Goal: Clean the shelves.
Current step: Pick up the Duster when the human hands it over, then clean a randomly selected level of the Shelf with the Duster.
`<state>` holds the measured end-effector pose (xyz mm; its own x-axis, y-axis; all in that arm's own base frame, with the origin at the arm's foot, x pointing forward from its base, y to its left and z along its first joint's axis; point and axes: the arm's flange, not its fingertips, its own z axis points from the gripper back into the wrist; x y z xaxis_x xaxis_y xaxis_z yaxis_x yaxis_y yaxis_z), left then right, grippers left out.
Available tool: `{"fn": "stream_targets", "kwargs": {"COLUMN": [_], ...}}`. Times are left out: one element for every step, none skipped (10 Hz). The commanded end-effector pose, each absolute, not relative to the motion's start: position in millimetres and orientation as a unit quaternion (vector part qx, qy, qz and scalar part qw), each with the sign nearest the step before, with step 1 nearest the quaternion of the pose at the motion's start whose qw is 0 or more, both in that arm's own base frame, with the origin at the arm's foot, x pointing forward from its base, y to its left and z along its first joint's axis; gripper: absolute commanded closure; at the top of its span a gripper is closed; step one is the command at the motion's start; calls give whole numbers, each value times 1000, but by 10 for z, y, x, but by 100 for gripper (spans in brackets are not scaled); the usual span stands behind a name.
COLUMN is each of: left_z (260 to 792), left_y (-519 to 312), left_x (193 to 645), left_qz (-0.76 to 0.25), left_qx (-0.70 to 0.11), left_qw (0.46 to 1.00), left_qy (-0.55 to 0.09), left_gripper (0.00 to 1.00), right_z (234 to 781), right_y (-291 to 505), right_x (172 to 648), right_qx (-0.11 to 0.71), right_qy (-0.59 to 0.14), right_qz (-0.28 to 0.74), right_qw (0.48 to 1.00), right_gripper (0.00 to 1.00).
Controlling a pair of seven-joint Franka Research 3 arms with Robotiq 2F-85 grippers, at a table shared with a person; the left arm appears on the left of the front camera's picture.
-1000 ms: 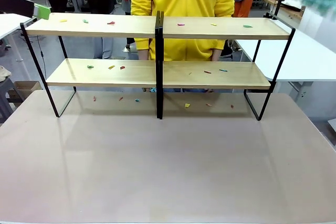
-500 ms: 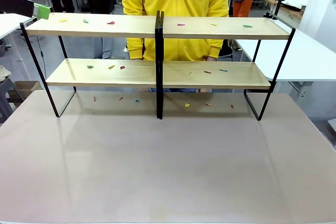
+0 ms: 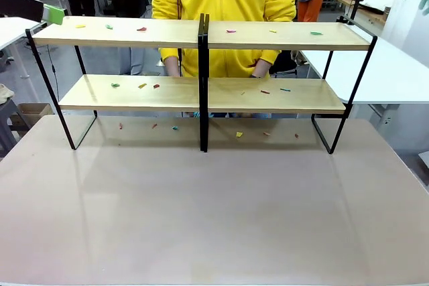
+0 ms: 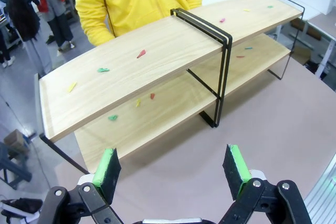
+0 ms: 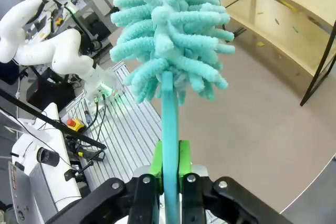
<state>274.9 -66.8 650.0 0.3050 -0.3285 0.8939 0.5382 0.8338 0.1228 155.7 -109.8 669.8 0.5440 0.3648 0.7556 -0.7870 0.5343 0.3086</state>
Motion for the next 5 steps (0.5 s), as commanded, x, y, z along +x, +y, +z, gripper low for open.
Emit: {"fn": "stream_targets", "kwargs": {"left_z": [6478,6478,6478,6478,6478], "left_y": [-671,-671,-671,-671,-671], "left_x": [2746,2746,2746,2746,2746], "left_qz": [-267,-267,-267,-267,-267], "left_qx": [-104,-104,-104,-104,-104], "left_qw": [801,801,801,801,801], "left_qy": [-526,-526,-526,-526,-526], "left_gripper": [0,0,0,0,0], "right_z": [6725,6725,6725,6725,6725], "right_y": [-1126,-1126,-1126,-1126,-1126], "right_x": [1546,1546,1546,1546,1546], "right_qx": [325,325,325,325,325], "right_qy": [-323,-323,-323,-323,-323], "right_qz": [356,356,356,356,356], "right_qw": [814,814,814,814,814], "right_gripper": [100,100,100,100,100]}}
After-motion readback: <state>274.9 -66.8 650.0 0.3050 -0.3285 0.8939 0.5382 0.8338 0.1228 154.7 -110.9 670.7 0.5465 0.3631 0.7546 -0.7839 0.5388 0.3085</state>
